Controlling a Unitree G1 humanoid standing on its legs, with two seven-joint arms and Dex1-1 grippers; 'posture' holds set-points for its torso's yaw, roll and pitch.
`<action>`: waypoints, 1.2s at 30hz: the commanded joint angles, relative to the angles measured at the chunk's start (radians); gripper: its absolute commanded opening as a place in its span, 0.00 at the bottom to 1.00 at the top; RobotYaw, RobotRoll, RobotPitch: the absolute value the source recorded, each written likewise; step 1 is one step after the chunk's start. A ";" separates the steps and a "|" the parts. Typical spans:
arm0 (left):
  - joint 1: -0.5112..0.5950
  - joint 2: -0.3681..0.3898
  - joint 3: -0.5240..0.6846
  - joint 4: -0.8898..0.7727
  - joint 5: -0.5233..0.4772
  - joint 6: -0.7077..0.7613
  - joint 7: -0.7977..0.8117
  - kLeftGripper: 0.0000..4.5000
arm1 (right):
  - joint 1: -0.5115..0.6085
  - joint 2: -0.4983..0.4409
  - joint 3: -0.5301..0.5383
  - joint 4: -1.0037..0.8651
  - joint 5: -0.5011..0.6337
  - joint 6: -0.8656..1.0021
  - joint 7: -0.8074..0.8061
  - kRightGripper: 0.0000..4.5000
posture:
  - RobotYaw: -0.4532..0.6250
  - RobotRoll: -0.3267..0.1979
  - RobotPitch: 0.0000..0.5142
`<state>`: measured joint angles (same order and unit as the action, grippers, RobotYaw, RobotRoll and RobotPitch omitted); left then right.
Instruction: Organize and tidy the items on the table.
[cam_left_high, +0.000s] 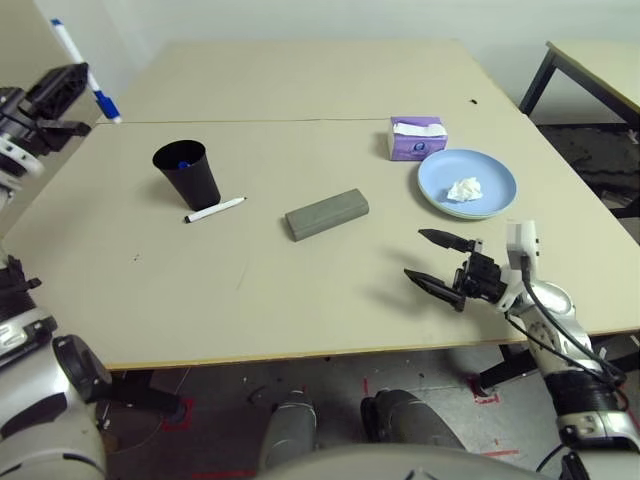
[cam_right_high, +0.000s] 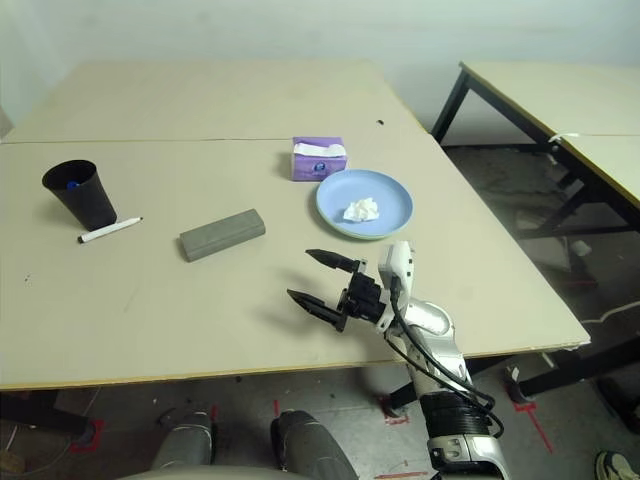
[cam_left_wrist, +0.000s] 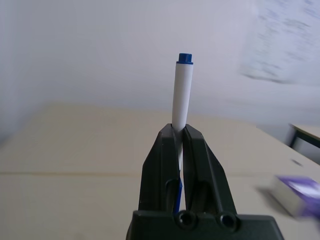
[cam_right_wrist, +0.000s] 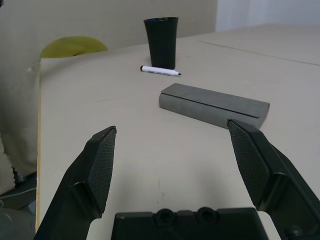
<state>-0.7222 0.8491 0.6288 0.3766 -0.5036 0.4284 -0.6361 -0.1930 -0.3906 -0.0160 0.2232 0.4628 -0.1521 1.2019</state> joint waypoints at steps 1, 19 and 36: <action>-0.033 -0.010 -0.069 0.083 0.064 -0.113 0.019 0.00 | 0.004 -0.003 0.011 0.006 -0.014 -0.006 0.011 1.00 | 0.41 0.62 0.19; -0.124 -0.124 -0.268 0.407 0.214 -0.415 0.039 0.00 | 0.065 -0.021 0.008 -0.073 -0.017 0.013 -0.012 1.00 | 0.35 0.62 0.21; 0.034 -0.120 -0.267 0.291 0.211 -0.391 0.057 0.00 | 0.056 -0.039 0.015 -0.114 -0.010 0.048 -0.005 1.00 | 0.36 0.62 0.19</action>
<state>-0.6966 0.7308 0.3692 0.6765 -0.2999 0.0302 -0.5816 -0.1347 -0.4209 -0.0134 0.1233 0.4531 -0.1127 1.1912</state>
